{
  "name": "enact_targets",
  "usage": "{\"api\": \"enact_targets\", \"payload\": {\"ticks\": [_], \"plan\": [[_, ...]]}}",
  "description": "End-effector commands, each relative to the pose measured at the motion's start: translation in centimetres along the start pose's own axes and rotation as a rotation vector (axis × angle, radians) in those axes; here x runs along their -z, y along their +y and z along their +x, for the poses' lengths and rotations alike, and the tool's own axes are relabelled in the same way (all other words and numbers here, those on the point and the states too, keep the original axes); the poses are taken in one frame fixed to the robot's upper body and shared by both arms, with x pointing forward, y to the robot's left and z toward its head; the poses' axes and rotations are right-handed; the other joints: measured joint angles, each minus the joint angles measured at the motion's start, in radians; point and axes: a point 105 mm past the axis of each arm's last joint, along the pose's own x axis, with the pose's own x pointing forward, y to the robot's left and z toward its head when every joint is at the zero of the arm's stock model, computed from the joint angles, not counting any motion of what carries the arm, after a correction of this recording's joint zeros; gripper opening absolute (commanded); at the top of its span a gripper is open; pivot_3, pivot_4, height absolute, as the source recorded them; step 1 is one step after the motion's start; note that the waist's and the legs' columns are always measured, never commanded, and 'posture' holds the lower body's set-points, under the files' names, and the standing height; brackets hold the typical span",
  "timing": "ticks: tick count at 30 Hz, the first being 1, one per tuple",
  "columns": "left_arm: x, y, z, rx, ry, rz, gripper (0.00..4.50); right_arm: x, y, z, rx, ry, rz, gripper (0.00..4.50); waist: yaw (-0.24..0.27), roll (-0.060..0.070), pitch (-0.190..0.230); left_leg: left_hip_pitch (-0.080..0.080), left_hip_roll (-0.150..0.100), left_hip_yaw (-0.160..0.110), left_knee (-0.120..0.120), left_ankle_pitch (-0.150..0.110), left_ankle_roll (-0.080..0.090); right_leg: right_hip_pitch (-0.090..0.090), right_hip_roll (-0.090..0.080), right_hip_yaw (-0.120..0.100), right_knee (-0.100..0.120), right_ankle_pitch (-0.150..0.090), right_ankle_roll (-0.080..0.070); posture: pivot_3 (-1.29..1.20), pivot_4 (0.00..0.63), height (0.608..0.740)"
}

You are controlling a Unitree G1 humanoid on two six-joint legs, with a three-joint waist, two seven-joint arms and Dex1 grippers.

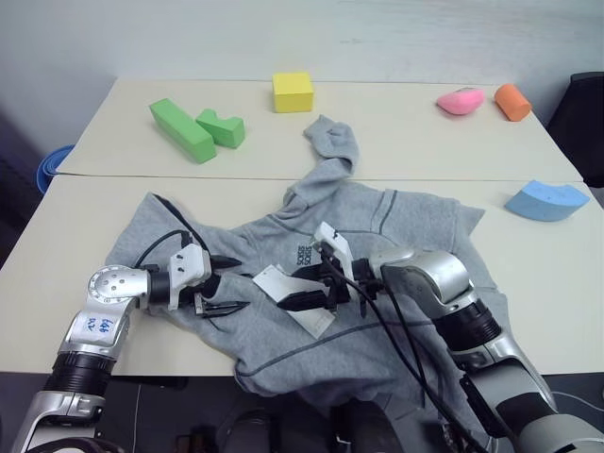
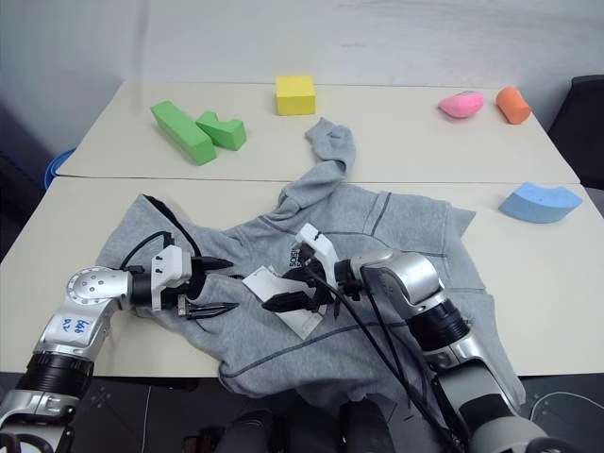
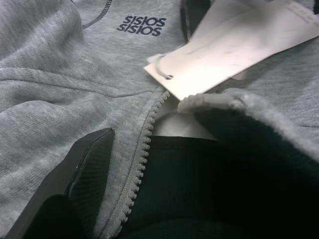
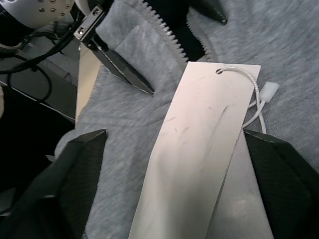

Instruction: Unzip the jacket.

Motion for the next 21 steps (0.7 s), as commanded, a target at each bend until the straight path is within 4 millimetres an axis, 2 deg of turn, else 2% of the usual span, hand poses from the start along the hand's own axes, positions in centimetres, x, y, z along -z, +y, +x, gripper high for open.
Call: {"api": "enact_targets", "payload": {"ticks": [1,4,10,14,21], "plan": [[0.1,0.0,0.0,0.000,-0.006,-0.005,4.50,0.4,0.5,0.8,-0.035,0.025,0.006,3.03,-0.002,0.000,0.000,0.000,0.000,0.000,0.000,0.000,0.000,0.000,0.000,0.000,0.000,0.000,0.000,0.00,0.150,0.740],[0.0,-0.5,0.0,0.031,-0.016,-0.013,4.50,0.8,0.2,0.8,-0.029,0.043,0.010,2.07,-0.004,0.000,0.000,0.000,-0.001,0.000,0.000,0.000,0.000,0.000,-0.001,0.000,0.000,0.000,0.000,0.00,0.150,0.740],[0.3,-0.9,-0.3,0.047,-0.014,-0.028,4.50,0.5,0.3,-0.1,-0.036,0.046,-0.014,0.10,-0.014,0.000,0.000,0.000,-0.001,-0.001,0.000,0.000,0.000,0.000,0.000,0.000,0.000,0.000,0.000,0.00,0.150,0.740],[0.4,-1.0,-0.2,0.050,-0.012,-0.035,4.50,0.7,0.8,-0.7,-0.070,0.069,-0.027,0.04,-0.013,0.000,0.000,0.000,-0.001,-0.001,0.000,0.000,0.000,0.000,-0.001,0.000,0.000,0.000,0.000,0.00,0.150,0.740],[0.6,-1.4,-0.2,0.048,-0.006,-0.044,4.50,-0.8,-0.1,-3.1,-0.005,0.052,-0.100,0.04,-0.014,0.000,0.000,0.000,-0.001,-0.001,0.000,0.000,0.000,0.000,-0.001,0.000,0.000,0.000,0.000,0.00,0.150,0.740]]}}
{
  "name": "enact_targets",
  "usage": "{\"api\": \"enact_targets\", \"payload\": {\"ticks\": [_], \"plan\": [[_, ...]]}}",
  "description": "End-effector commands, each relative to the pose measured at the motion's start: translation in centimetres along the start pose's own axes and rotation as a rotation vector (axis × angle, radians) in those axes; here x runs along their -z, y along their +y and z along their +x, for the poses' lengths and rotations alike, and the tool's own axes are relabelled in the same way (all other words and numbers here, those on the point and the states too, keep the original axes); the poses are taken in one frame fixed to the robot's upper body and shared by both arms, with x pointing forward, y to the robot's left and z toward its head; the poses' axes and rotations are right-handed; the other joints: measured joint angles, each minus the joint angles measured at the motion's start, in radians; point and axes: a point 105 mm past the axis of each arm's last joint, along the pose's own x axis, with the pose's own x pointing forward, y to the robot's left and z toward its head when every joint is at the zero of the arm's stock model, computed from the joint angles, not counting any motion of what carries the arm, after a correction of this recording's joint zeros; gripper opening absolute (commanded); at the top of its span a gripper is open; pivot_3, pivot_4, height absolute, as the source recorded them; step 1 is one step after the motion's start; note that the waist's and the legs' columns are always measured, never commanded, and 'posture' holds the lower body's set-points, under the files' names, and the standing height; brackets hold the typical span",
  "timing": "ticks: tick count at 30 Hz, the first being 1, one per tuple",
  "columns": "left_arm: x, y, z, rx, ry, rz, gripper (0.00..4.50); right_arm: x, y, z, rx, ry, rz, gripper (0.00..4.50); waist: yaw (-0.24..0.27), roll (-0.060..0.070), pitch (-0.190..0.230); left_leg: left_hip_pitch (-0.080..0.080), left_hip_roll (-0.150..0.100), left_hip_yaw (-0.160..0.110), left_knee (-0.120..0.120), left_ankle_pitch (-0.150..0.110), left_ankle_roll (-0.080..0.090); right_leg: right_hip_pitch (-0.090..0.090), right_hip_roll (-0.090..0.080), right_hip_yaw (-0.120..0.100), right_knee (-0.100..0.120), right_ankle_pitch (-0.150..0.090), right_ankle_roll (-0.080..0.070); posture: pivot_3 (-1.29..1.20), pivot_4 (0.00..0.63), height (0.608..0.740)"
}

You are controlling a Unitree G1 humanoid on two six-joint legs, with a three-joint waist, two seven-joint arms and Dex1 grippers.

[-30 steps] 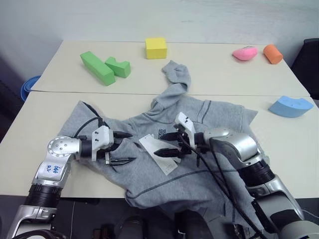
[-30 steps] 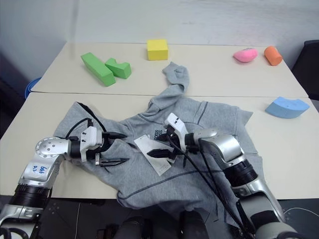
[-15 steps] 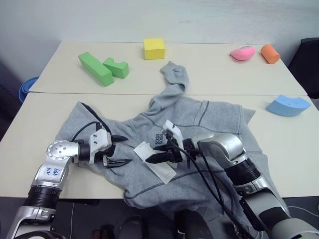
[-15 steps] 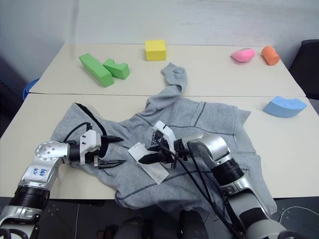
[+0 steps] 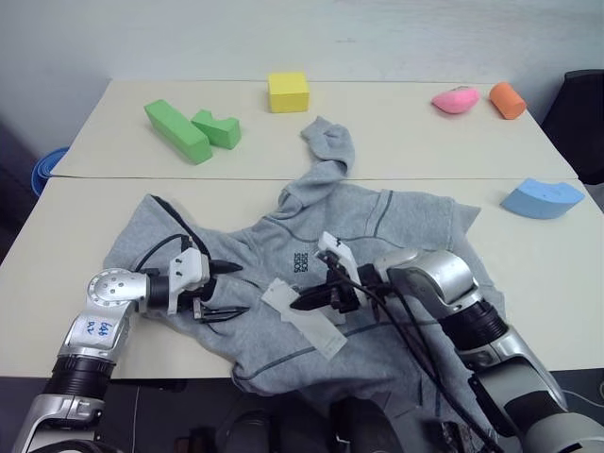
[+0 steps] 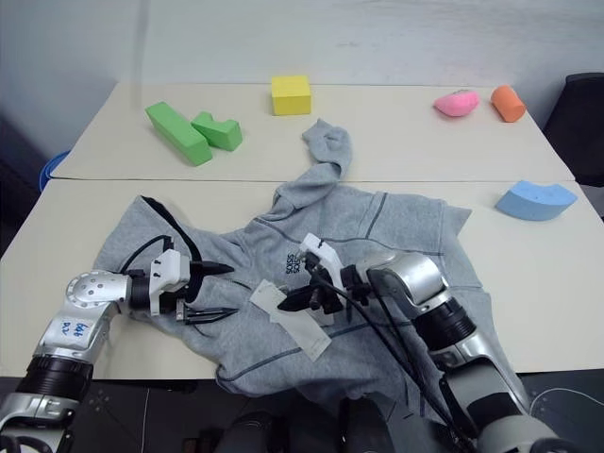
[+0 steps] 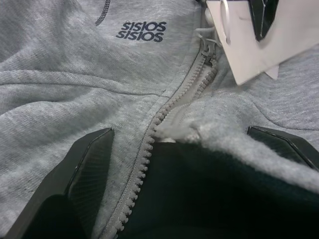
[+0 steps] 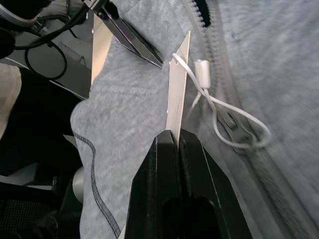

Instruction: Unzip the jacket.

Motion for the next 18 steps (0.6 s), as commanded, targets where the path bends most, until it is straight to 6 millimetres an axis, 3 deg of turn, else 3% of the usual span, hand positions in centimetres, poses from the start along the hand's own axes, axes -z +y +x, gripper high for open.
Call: {"api": "enact_targets", "payload": {"ticks": [1,8,13,18], "plan": [[0.5,-0.6,-0.1,0.004,0.015,-0.017,4.50,-1.7,-0.2,-1.8,0.048,-0.037,-0.105,0.04,0.000,0.000,0.000,0.000,0.000,0.000,0.000,0.000,0.000,0.000,0.000,0.000,0.000,0.000,0.000,0.00,0.150,0.740],[0.5,-0.8,0.3,-0.018,0.012,-0.025,4.50,-4.1,-2.6,-6.9,0.368,-0.053,-0.552,0.04,0.002,0.000,0.000,0.000,0.000,0.000,0.000,0.000,0.000,0.000,-0.001,0.000,-0.001,0.000,0.000,0.00,0.150,0.740],[0.9,-1.0,0.6,-0.038,0.016,-0.039,4.50,-4.1,-4.1,-11.1,0.642,0.022,-0.790,0.04,0.003,0.000,0.000,0.000,0.000,0.000,0.000,0.000,0.000,0.000,-0.001,0.000,-0.001,0.000,0.000,0.00,0.150,0.740],[1.2,-1.2,0.8,-0.056,0.019,-0.059,4.50,-3.5,-4.9,-14.1,0.867,0.017,-0.889,0.04,0.005,0.000,0.000,0.000,-0.001,0.000,0.000,0.000,0.000,0.001,-0.001,0.000,-0.001,0.000,0.001,0.00,0.150,0.740]]}}
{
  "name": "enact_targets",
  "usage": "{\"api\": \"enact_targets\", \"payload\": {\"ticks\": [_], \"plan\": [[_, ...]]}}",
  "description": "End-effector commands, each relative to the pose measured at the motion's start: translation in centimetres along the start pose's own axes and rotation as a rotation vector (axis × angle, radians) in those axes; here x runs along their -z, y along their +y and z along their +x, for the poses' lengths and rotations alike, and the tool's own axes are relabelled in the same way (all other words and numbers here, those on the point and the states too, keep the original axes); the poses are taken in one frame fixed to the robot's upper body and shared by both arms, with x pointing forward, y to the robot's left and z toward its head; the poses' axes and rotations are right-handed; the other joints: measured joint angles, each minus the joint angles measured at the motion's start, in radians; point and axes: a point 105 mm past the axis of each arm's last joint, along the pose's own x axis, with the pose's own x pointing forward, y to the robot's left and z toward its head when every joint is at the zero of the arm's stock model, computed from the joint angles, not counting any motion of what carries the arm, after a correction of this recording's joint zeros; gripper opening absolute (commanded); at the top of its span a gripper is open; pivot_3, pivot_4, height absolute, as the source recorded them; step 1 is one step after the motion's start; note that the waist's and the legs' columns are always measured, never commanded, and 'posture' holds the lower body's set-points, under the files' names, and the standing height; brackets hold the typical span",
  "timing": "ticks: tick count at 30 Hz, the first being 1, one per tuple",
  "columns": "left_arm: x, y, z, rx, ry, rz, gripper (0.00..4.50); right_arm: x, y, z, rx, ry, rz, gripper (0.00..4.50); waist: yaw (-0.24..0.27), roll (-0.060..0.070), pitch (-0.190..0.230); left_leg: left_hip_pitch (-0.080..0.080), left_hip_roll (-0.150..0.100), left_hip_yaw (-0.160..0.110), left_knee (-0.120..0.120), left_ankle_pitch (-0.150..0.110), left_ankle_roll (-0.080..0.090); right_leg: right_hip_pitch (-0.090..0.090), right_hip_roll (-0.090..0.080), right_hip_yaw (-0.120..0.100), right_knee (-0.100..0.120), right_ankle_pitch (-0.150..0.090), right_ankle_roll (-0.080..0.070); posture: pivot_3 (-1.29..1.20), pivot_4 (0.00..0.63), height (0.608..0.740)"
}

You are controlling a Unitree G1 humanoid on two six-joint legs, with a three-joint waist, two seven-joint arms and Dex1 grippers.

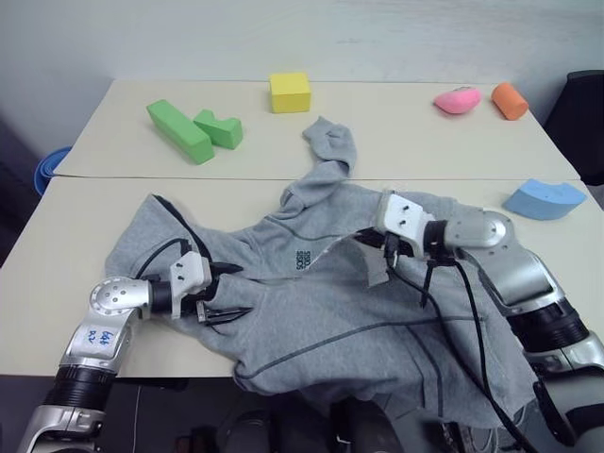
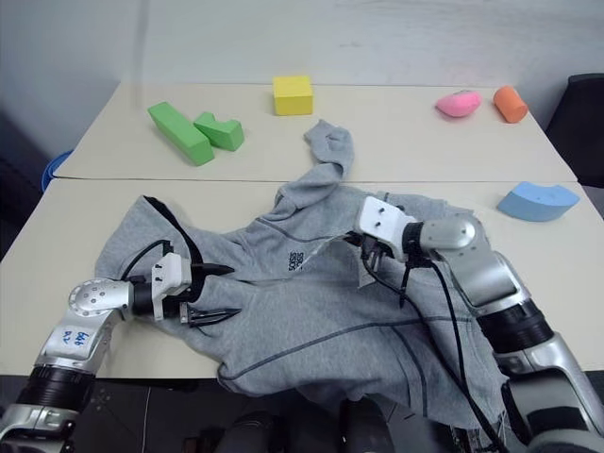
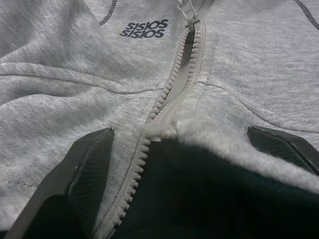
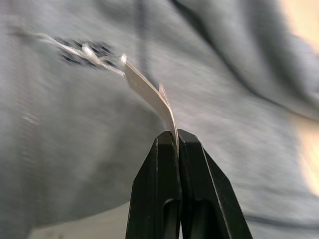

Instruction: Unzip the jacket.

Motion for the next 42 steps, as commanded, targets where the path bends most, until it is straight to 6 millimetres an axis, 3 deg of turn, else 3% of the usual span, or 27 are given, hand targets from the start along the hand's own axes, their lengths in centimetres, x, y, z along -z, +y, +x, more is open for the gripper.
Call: {"api": "enact_targets", "payload": {"ticks": [1,6,12,14,22,26,31,36,40,42], "plan": [[1.2,-0.8,0.4,0.009,0.039,-0.041,4.50,0.2,-2.3,-2.4,0.184,0.008,-0.084,0.04,0.001,0.000,0.000,0.000,0.000,0.000,0.000,0.000,0.000,0.000,0.000,0.000,0.000,0.000,0.000,0.00,0.150,0.740],[1.8,-1.0,0.4,0.007,0.055,-0.057,4.50,2.1,-3.2,-4.8,0.309,0.074,-0.076,0.04,0.010,0.000,0.000,0.001,0.000,0.000,0.000,0.000,0.001,0.001,0.000,0.001,-0.001,0.000,0.001,0.00,0.150,0.740],[3.7,-2.1,0.2,0.056,0.169,-0.017,4.50,5.9,-6.6,-12.0,0.637,0.227,0.014,0.04,0.023,0.003,-0.002,0.002,0.000,0.001,0.000,0.000,0.001,0.001,0.000,0.002,-0.001,0.000,0.001,0.00,0.150,0.740],[4.0,-2.4,0.2,0.063,0.178,-0.014,4.50,7.1,-6.8,-13.9,0.710,0.258,0.090,0.04,0.023,0.004,-0.003,0.003,0.000,0.001,-0.001,0.000,0.001,0.003,0.001,0.001,-0.002,0.000,0.001,0.00,0.150,0.740],[5.1,-2.4,0.0,0.017,0.180,-0.128,4.50,13.8,-7.5,-23.4,0.917,0.542,0.106,0.04,0.019,0.013,-0.008,0.013,0.000,0.003,-0.005,0.000,0.001,0.012,0.001,0.004,-0.004,0.000,0.001,0.00,0.150,0.740],[5.7,-2.2,-0.3,0.009,0.215,-0.137,4.50,16.0,-7.8,-26.5,0.992,0.636,0.065,0.04,0.012,0.018,-0.011,0.023,0.001,0.004,-0.009,0.000,0.001,0.018,0.000,0.012,-0.010,0.000,0.000,0.00,0.150,0.740],[6.8,-2.4,-1.0,0.009,0.281,-0.148,4.50,17.1,-8.6,-29.2,1.073,0.717,0.012,0.04,-0.002,0.027,-0.016,0.024,0.001,0.006,-0.010,0.000,0.000,0.018,-0.001,0.017,-0.010,0.000,0.000,0.00,0.150,0.740],[8.3,-3.6,-1.8,0.026,0.339,-0.173,4.50,15.1,-11.2,-32.2,1.302,0.680,-0.087,0.04,-0.011,0.035,-0.021,0.026,0.001,0.008,-0.012,0.000,0.000,0.017,-0.001,0.020,-0.010,0.000,0.000,0.00,0.150,0.740],[8.7,-3.8,-2.1,0.024,0.354,-0.178,4.50,14.3,-11.8,-31.5,1.298,0.634,-0.152,0.04,-0.011,0.036,-0.022,0.040,0.002,0.016,-0.024,0.001,-0.004,0.023,0.000,0.027,-0.010,-0.003,-0.002,0.00,0.150,0.740],[8.8,-3.9,-2.1,0.025,0.355,-0.177,4.50,14.2,-11.6,-29.8,1.214,0.614,-0.182,0.04,-0.014,0.036,-0.022,0.042,0.004,0.016,-0.024,0.001,-0.005,0.024,0.000,0.027,-0.010,-0.003,-0.004,0.00,0.150,0.740]]}}
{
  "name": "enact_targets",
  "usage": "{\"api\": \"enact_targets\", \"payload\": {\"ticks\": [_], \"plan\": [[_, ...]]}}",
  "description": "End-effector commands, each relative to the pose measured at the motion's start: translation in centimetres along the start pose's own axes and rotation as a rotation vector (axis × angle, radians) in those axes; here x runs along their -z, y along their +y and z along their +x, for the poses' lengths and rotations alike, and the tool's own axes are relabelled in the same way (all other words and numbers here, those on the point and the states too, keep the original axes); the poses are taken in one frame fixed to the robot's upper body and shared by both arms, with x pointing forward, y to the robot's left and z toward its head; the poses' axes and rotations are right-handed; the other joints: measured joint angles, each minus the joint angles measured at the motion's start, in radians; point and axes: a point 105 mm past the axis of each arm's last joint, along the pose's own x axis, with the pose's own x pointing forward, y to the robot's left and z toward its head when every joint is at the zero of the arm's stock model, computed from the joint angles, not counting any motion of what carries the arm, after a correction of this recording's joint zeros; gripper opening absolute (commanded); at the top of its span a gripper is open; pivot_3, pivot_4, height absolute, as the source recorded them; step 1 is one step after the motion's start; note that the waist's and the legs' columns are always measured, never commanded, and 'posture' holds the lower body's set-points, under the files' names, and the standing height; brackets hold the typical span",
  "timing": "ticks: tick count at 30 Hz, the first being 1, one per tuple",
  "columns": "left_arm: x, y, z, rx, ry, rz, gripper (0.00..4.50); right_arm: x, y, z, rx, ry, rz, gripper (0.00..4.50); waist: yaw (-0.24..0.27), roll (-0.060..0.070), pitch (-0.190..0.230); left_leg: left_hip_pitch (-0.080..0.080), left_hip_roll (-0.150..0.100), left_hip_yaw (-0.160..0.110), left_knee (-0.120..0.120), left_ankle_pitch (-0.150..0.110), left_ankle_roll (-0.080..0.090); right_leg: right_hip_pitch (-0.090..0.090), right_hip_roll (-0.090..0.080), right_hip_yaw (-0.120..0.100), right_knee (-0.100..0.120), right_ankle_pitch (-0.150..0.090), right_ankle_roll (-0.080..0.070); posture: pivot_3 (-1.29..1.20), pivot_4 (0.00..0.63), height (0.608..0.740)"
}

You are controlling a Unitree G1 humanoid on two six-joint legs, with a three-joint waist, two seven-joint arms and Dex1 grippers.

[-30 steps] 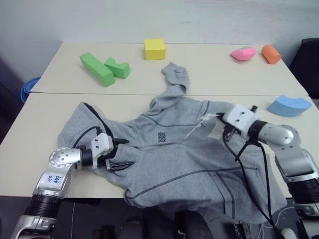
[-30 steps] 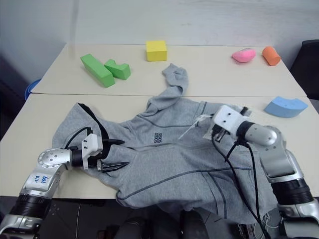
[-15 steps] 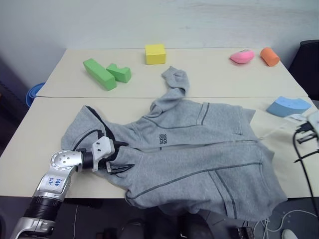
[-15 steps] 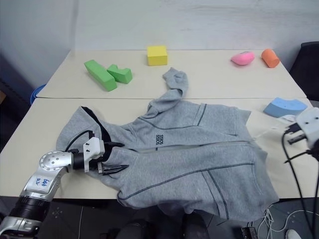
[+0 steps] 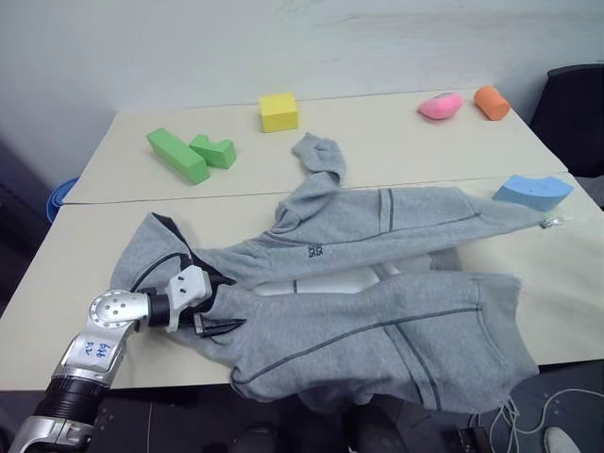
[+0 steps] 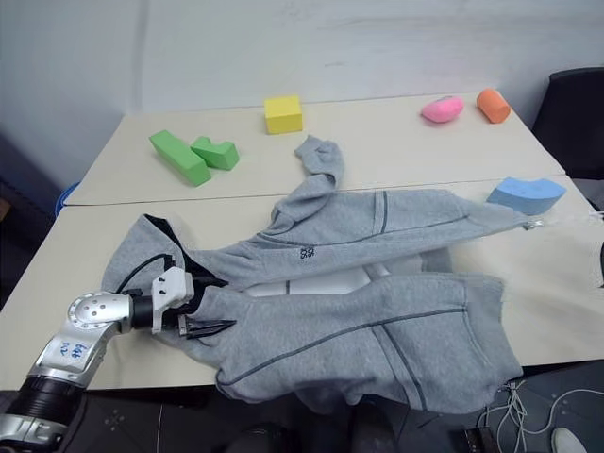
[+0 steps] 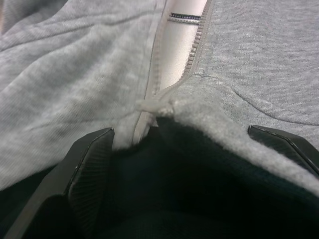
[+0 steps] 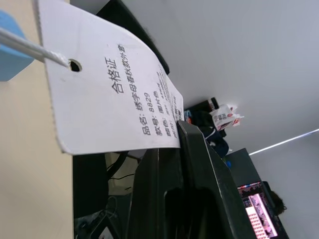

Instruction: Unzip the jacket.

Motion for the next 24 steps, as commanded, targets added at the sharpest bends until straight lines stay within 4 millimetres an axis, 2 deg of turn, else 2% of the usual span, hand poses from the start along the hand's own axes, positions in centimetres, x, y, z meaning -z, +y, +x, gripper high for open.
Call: {"api": "enact_targets", "payload": {"ticks": [1,4,6,8,10,12,14,16,17,20,21,23,24], "plan": [[5.6,-2.3,-0.6,0.049,0.212,-0.110,4.50,-1.3,0.7,0.2,-0.070,-0.056,-0.011,0.04,-0.004,0.000,0.000,0.000,0.000,0.001,-0.001,0.000,0.000,0.000,0.000,0.001,0.000,0.000,0.000,0.00,0.150,0.740],[4.6,-2.0,-0.4,0.039,0.156,-0.095,4.50,1.0,4.1,-0.4,-0.224,0.061,0.098,0.04,-0.009,0.000,0.000,0.001,0.001,0.002,-0.002,0.000,-0.001,0.002,0.000,0.002,0.000,0.000,-0.001,0.00,0.150,0.740],[3.6,-1.7,-0.4,0.035,0.098,-0.091,4.50,1.6,5.5,-1.2,-0.289,0.070,0.175,0.04,-0.010,0.000,0.000,0.001,0.001,0.002,-0.002,0.000,-0.001,0.002,0.001,0.002,0.000,0.000,-0.001,0.00,0.150,0.740],[2.0,-1.2,-0.8,0.017,0.027,-0.096,4.50,1.7,6.5,-2.2,-0.355,0.056,0.246,0.43,-0.010,-0.001,0.000,0.001,0.001,0.001,-0.002,0.000,-0.001,0.002,0.000,0.001,0.000,-0.001,-0.001,0.00,0.150,0.740],[0.2,-0.8,-1.4,-0.005,-0.060,-0.133,4.50,1.3,6.6,-3.1,-0.408,-0.001,0.248,0.96,-0.010,-0.001,0.001,0.000,0.001,0.001,-0.002,0.000,0.000,-0.003,0.000,0.001,0.001,-0.001,-0.001,0.00,0.150,0.740],[-2.0,-0.8,-2.3,0.010,-0.148,-0.128,4.50,-0.1,5.8,-3.8,-0.453,-0.100,0.302,1.57,-0.010,-0.001,0.001,-0.004,0.001,0.002,-0.002,0.000,0.000,-0.008,0.000,0.002,0.001,-0.001,-0.001,0.00,0.150,0.740],[-4.3,-0.9,-3.5,0.032,-0.208,-0.139,4.50,-1.8,5.5,-5.2,-0.557,-0.200,0.398,2.25,-0.012,-0.007,0.007,-0.004,0.001,0.003,-0.002,0.000,0.000,-0.008,0.000,0.002,0.002,-0.001,-0.001,0.00,0.150,0.740],[-5.5,-1.7,-4.5,0.097,-0.202,-0.147,4.50,-3.2,5.9,-6.8,-0.679,-0.275,0.461,2.90,-0.012,-0.018,0.013,-0.004,0.002,0.002,0.000,0.000,0.000,-0.008,0.001,0.002,0.003,-0.001,-0.001,0.00,0.150,0.740],[-5.8,-2.0,-4.9,0.121,-0.191,-0.143,4.50,-3.3,6.3,-7.5,-0.740,-0.258,0.475,3.28,-0.011,-0.020,0.014,-0.004,0.003,0.001,0.000,0.000,-0.001,-0.008,0.001,0.002,0.003,0.000,-0.001,0.00,0.150,0.740],[-6.1,-2.0,-6.5,0.097,-0.155,-0.101,4.50,-7.5,7.7,-10.2,-0.923,-0.404,0.586,4.26,-0.004,-0.023,0.014,-0.004,0.004,0.000,0.000,-0.002,-0.001,-0.007,0.001,0.001,0.001,-0.001,-0.001,0.00,0.150,0.740],[-5.9,-2.2,-7.0,0.095,-0.145,-0.096,4.50,-9.0,8.2,-11.0,-0.974,-0.445,0.626,4.46,-0.002,-0.023,0.014,-0.004,0.004,0.000,0.000,-0.002,-0.001,-0.007,0.001,0.001,0.001,-0.001,-0.001,0.00,0.150,0.740],[-4.7,-2.9,-7.9,0.096,-0.100,-0.057,4.50,-11.5,10.4,-14.1,-1.168,-0.538,0.589,4.46,0.000,-0.021,0.014,-0.005,0.004,0.000,0.000,-0.004,-0.001,-0.008,0.001,0.001,0.001,-0.001,-0.002,0.00,0.150,0.740],[-4.2,-3.3,-8.3,0.094,-0.087,-0.046,4.50,-12.4,11.4,-15.7,-1.245,-0.612,0.516,4.46,0.003,-0.022,0.014,-0.005,0.004,0.000,0.000,-0.004,-0.001,-0.009,0.001,0.001,0.001,-0.001,-0.002,0.00,0.150,0.740]]}}
